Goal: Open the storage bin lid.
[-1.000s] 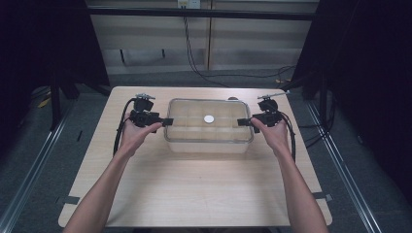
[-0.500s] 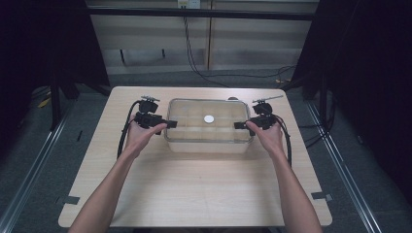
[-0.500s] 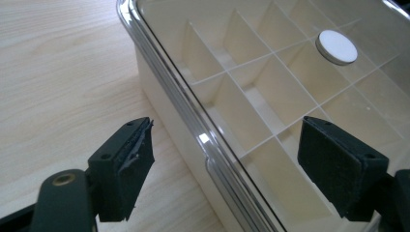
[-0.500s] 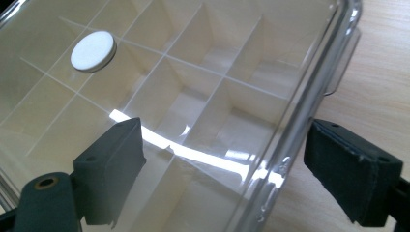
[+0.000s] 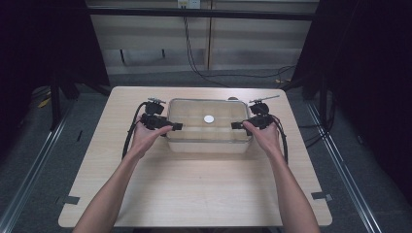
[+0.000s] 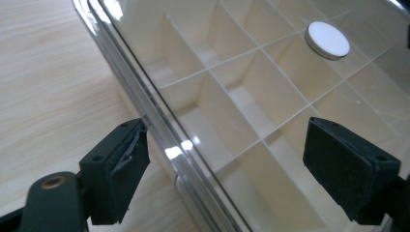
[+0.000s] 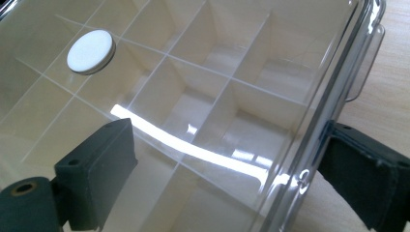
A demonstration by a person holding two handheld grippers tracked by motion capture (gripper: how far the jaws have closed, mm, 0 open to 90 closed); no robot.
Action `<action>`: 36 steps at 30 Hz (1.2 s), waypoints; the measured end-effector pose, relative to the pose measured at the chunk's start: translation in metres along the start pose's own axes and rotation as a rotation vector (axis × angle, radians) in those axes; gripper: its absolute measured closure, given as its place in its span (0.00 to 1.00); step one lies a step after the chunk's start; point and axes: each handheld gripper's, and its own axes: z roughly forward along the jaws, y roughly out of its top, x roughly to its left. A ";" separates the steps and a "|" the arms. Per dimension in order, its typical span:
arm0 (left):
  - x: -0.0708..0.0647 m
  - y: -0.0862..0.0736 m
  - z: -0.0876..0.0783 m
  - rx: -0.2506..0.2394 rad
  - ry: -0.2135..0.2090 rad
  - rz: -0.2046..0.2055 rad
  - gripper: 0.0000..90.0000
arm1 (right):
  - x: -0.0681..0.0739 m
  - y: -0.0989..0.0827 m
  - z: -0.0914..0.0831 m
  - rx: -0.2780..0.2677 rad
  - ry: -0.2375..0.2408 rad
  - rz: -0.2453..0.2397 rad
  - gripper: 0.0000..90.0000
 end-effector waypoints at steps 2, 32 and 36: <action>0.000 0.000 0.002 0.002 -0.011 -0.008 0.17 | -0.001 0.000 0.001 0.006 -0.001 0.009 0.08; -0.001 -0.001 0.004 -0.004 -0.036 -0.025 0.17 | -0.004 -0.005 -0.002 -0.094 -0.031 0.066 0.24; -0.001 -0.002 0.004 -0.015 -0.037 -0.032 0.17 | -0.003 -0.005 -0.003 -0.095 -0.043 0.061 0.23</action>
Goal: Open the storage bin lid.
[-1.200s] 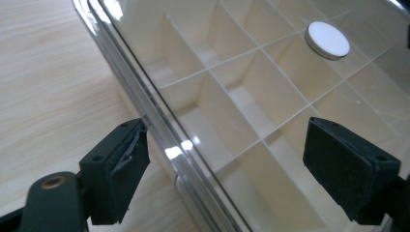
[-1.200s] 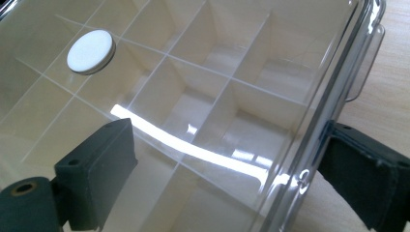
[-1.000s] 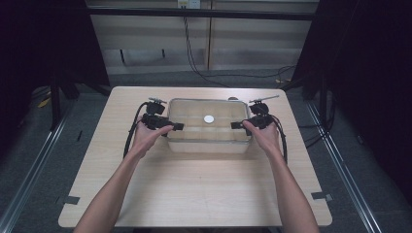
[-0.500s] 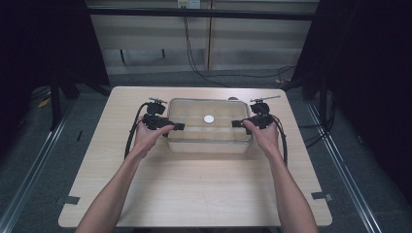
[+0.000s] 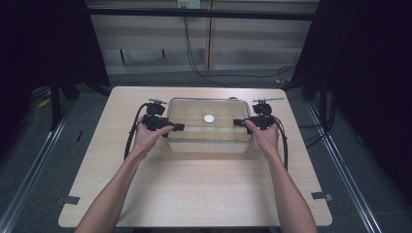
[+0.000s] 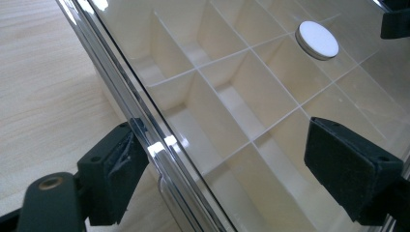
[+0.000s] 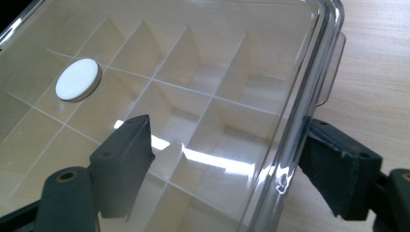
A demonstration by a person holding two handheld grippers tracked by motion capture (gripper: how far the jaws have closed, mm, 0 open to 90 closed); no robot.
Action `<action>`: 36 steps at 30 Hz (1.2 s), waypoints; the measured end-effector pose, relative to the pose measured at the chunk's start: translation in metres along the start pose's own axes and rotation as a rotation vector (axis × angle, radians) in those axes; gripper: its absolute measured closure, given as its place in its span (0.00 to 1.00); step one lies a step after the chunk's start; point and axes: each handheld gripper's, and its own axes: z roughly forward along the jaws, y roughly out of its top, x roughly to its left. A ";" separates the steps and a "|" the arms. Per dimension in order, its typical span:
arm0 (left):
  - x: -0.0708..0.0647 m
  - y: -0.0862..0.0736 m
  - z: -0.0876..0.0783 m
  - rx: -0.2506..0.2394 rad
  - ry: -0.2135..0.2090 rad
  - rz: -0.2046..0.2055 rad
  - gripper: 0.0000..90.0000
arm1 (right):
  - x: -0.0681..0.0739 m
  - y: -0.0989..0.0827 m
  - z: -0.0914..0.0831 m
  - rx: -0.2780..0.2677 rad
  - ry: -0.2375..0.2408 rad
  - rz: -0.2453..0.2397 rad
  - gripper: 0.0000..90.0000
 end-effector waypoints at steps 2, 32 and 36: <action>0.000 0.000 0.000 -0.003 0.001 -0.001 0.17 | 0.001 0.000 -0.002 -0.015 -0.007 -0.001 0.23; -0.002 0.001 -0.027 -0.122 0.016 0.044 0.49 | -0.009 0.001 -0.033 -0.172 0.081 0.068 0.53; -0.006 0.001 -0.032 -0.132 0.028 0.052 0.53 | -0.008 0.001 -0.038 -0.178 0.074 0.066 0.58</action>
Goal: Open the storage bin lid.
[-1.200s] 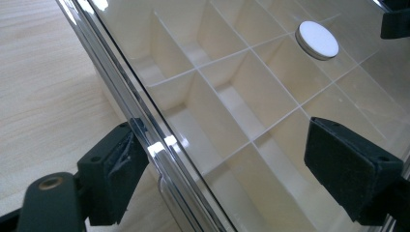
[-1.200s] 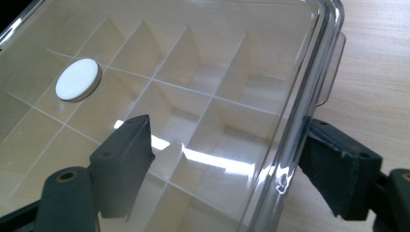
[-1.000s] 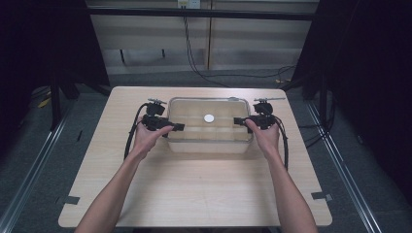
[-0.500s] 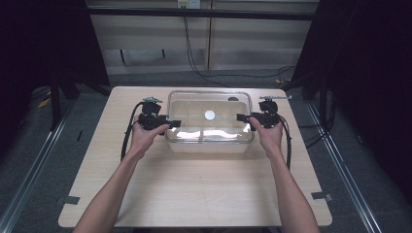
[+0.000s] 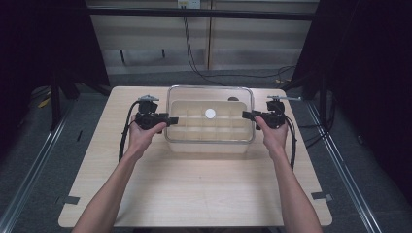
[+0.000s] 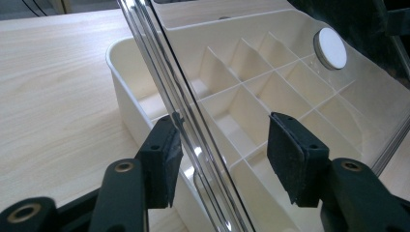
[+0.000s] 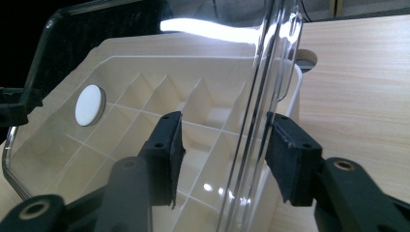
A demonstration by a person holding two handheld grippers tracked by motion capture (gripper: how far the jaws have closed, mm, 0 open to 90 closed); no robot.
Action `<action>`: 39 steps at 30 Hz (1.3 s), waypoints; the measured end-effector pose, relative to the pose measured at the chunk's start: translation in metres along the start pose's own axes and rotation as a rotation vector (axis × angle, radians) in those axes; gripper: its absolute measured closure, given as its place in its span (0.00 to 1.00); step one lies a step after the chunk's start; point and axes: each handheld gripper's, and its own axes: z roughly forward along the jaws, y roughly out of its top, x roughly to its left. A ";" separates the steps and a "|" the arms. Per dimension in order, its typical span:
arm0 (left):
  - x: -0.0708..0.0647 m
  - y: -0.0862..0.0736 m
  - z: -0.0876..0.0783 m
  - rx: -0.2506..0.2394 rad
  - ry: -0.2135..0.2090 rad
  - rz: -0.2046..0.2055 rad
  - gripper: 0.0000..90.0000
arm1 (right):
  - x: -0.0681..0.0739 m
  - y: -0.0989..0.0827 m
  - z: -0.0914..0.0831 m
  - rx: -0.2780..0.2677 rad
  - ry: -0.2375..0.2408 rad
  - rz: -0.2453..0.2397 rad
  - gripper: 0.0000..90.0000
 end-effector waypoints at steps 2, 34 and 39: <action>-0.002 0.001 -0.002 -0.010 0.006 0.002 0.54 | 0.001 0.001 -0.003 -0.007 -0.004 0.002 0.61; -0.017 0.002 -0.033 -0.081 0.010 0.078 0.71 | 0.015 0.001 -0.041 -0.085 0.034 -0.025 0.77; -0.018 0.001 -0.037 -0.093 0.003 0.077 0.73 | 0.016 -0.001 -0.045 -0.093 0.044 -0.034 0.79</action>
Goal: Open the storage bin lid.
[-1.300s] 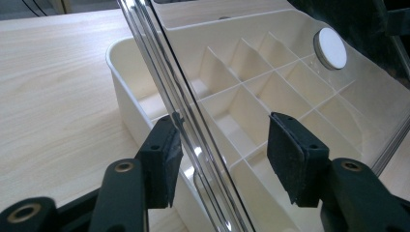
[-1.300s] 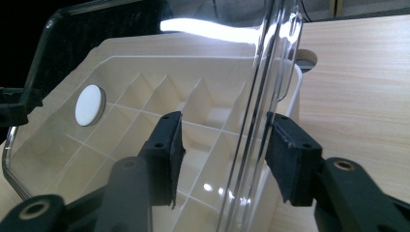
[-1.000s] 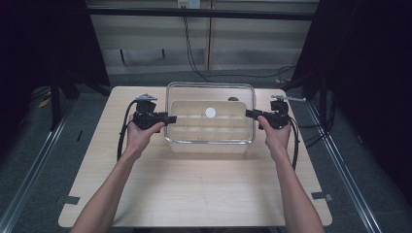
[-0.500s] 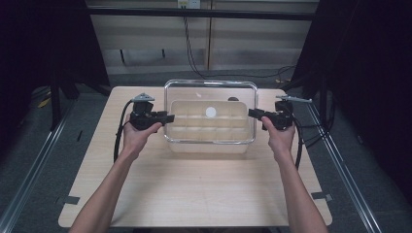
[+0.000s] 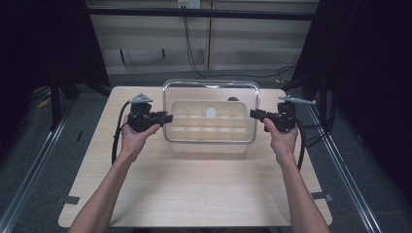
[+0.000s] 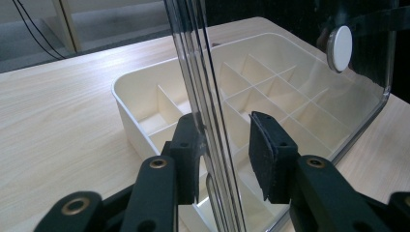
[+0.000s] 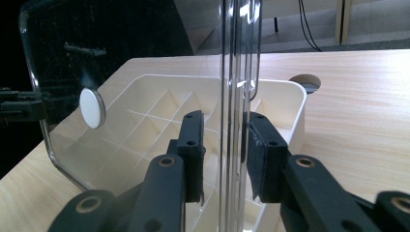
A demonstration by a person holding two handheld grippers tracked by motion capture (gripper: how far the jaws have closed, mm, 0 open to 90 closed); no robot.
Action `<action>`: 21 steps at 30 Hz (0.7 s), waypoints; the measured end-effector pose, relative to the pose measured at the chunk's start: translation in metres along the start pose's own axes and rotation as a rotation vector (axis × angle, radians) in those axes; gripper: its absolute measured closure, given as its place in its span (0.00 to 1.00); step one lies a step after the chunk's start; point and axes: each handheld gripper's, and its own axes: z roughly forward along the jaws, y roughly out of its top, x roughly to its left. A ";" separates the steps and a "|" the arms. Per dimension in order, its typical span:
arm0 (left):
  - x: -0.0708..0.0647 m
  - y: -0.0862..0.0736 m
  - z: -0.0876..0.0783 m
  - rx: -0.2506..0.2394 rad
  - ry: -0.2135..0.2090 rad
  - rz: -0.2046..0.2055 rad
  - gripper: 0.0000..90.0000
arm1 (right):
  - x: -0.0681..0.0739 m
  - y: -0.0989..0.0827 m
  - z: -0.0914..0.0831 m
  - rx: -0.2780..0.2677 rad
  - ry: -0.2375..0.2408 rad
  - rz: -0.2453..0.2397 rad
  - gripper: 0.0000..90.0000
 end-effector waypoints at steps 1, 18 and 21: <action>0.000 0.000 -0.001 0.004 0.003 0.012 0.73 | 0.001 0.000 -0.002 -0.001 0.001 -0.008 0.79; -0.006 -0.004 -0.011 -0.008 0.002 0.017 0.76 | 0.004 -0.011 -0.006 0.007 0.015 -0.013 0.79; -0.008 -0.006 -0.011 -0.001 0.002 0.024 0.76 | 0.004 -0.012 -0.008 0.004 0.018 -0.016 0.79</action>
